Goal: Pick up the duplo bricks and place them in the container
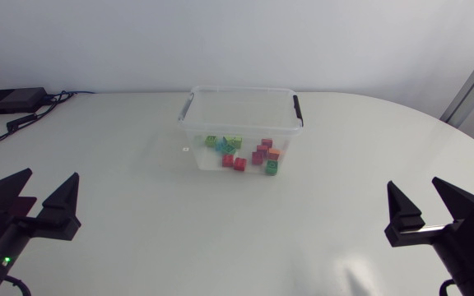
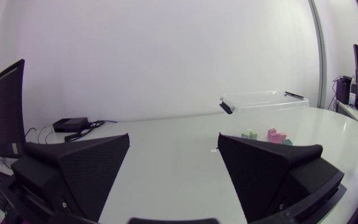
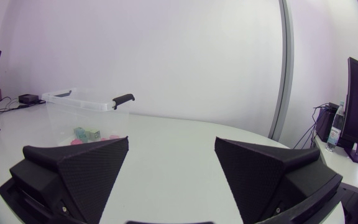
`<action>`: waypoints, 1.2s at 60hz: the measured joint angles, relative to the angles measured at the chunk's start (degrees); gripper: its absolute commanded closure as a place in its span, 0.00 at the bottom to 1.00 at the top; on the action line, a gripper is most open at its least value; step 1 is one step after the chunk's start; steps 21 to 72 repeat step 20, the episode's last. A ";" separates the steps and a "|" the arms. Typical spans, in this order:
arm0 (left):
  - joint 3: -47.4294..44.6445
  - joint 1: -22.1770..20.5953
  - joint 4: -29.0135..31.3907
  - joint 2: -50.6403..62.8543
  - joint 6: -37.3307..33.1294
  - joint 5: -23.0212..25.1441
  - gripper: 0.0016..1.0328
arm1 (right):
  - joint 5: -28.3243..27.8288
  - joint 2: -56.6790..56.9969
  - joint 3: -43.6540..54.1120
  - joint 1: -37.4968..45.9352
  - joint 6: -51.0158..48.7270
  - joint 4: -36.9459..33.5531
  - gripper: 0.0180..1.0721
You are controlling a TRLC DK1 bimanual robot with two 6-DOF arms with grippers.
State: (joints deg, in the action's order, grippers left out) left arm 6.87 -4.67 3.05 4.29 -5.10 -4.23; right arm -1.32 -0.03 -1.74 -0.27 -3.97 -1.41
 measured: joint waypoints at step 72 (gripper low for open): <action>-5.66 4.24 -2.12 -3.93 3.65 3.82 0.04 | 0.79 0.00 0.09 0.00 2.49 0.37 0.05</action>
